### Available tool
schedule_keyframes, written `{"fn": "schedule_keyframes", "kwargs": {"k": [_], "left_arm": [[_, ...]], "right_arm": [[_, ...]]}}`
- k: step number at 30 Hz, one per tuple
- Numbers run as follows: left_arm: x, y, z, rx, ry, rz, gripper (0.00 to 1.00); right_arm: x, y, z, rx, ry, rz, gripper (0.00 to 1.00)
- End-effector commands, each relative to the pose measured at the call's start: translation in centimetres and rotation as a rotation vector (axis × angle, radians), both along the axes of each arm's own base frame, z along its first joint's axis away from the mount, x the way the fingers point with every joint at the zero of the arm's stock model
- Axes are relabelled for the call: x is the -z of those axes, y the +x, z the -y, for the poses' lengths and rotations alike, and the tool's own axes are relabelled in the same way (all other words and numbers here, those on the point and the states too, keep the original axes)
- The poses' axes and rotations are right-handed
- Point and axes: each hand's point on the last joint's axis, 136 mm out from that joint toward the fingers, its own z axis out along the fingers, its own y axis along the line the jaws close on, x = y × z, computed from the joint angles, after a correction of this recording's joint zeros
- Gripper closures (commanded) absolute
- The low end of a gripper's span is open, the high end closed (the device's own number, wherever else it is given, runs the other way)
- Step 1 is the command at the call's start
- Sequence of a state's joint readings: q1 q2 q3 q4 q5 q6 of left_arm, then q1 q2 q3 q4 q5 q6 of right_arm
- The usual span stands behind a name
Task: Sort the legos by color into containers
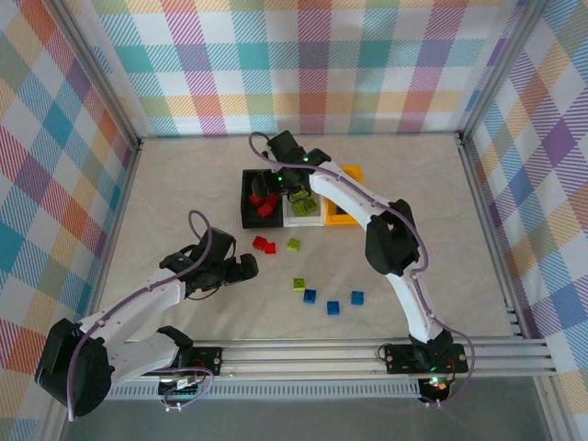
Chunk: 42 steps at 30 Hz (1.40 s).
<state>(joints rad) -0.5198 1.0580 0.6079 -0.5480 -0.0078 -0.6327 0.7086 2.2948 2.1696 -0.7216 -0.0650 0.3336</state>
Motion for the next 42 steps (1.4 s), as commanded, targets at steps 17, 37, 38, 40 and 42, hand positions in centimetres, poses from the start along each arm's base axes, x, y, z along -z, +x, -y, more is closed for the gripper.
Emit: {"fn": "schedule_keyframes", "kwargs": {"k": [17,37,38,40,42], "left_arm": [[-1.9,0.7,4.2,0.161,-0.079,-0.009,0.01],[1.6,1.5,16.5,0.510,0.033,-0.073,0.27],[1.8,1.6,16.7,0.520,0.048,-0.081,0.29],[2.6,1.5,16.8,0.533,0.089,-0.103,0.31],[3.3,1.4,16.5,0.542,0.134,-0.126,0.33]], "right_arm": [[-1.5,-7.0,8.9,0.103,-0.055,0.012,0.30],[3.3,-14.9,21.0,0.293,-0.101,-0.099,0.30],[3.2,-15.0,21.3,0.297,-0.098,-0.097,0.30],[3.1,-15.1,21.7,0.305,-0.094,-0.096,0.30],[2.9,-15.2,22.1,0.313,-0.086,-0.090,0.30]]}}
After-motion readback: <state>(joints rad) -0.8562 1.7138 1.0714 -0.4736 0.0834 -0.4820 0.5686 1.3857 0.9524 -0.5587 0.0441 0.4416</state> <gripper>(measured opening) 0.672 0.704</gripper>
